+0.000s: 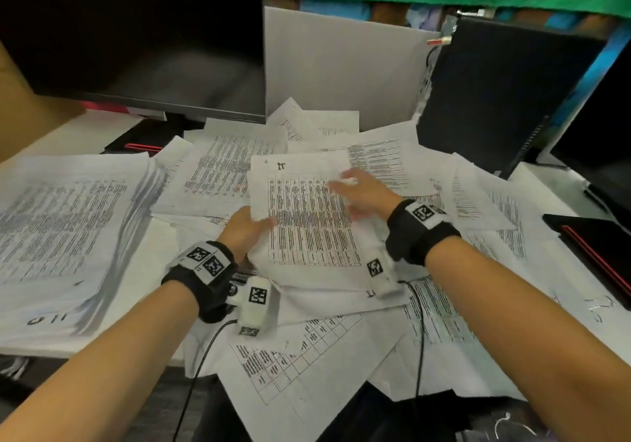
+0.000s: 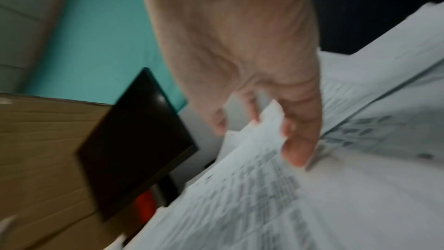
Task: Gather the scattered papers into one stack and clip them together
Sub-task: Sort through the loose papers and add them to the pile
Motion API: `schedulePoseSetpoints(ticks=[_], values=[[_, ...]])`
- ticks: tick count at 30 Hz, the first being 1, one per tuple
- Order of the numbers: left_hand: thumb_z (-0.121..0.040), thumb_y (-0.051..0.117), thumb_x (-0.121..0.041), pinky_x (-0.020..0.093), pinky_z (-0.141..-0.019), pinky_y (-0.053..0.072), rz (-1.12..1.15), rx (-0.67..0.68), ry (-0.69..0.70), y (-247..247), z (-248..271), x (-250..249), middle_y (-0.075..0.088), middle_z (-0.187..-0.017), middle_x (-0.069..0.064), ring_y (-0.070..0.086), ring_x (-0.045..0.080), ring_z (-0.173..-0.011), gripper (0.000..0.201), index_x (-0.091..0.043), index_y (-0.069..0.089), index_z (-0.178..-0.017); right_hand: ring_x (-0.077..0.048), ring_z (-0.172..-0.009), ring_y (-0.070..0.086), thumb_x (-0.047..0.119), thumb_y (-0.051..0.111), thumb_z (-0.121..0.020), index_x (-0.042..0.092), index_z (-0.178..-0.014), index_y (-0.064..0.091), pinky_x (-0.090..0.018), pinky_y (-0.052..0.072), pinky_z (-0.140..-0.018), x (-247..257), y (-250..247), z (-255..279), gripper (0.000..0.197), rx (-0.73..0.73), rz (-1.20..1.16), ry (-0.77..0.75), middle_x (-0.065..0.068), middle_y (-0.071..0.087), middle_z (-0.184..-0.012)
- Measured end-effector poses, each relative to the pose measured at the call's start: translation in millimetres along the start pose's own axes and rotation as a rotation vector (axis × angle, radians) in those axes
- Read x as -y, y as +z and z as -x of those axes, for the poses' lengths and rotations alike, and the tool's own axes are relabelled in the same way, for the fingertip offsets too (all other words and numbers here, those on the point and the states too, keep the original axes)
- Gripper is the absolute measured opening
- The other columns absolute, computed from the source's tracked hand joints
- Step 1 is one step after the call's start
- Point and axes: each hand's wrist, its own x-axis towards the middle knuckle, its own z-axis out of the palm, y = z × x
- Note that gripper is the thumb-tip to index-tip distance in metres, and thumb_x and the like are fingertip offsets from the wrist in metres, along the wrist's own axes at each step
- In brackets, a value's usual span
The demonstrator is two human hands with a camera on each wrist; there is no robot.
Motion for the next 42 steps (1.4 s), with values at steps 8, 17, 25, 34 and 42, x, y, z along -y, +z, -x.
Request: schedulePoseSetpoints(ticks=[8,17,25,34,42], values=[[-0.097,0.047,-0.006,0.049,-0.098,0.046,0.108,-0.105,0.025,-0.1,-5.2,3.8,0.048,-0.128,0.007,0.055,0.031,-0.112,0.041,-0.013,0.027,-0.132,-0.029,-0.142,0.034,0.023,0.062,-0.095,0.003,-0.150,0.030,-0.027,0.027,-0.113,-36.7,-13.0,-26.4,0.067,-0.140,0.085,0.295,-0.014,0.035,-0.154],[-0.087,0.053,0.012,0.038,-0.065,0.050,0.164,0.057,0.008,-4.4,-3.0,8.9,0.055,-0.095,0.010,0.058,0.024,-0.075,0.026,-0.011,0.043,-0.091,-0.034,-0.134,0.045,0.006,0.060,-0.094,0.001,-0.145,0.040,-0.015,0.053,-0.083,-29.5,-24.1,-36.4,0.055,-0.217,-0.177,0.402,-0.017,0.044,-0.148],[-0.086,0.059,-0.001,0.042,-0.086,0.052,0.113,0.073,0.003,-1.7,-0.2,6.4,0.069,-0.098,0.011,0.066,0.028,-0.091,0.011,-0.007,0.064,-0.093,-0.030,-0.139,0.041,0.007,0.060,-0.094,-0.002,-0.148,0.036,-0.036,0.045,-0.097,-33.3,-15.0,-41.7,0.060,-0.148,-0.454,0.319,-0.017,0.039,-0.153],[-0.074,0.072,0.003,0.037,-0.075,0.056,-0.119,0.135,0.065,-6.0,0.9,6.6,0.054,-0.087,0.006,0.057,0.021,-0.077,0.035,-0.020,0.046,-0.083,-0.034,-0.135,0.044,-0.009,0.037,-0.093,0.008,-0.130,0.059,-0.038,0.030,-0.118,21.5,-68.2,-4.9,0.046,-0.377,-1.093,-0.228,-0.026,0.045,-0.146],[-0.094,0.046,0.005,0.057,-0.093,0.048,0.299,0.073,0.040,-6.9,-1.6,7.4,0.061,-0.124,0.018,0.062,0.036,-0.108,0.037,0.000,0.046,-0.130,-0.030,-0.127,0.056,0.004,0.051,-0.100,-0.003,-0.137,0.048,-0.045,0.041,-0.111,-24.4,-101.3,20.0,0.038,-0.317,-1.639,-0.247,-0.018,0.057,-0.138]])
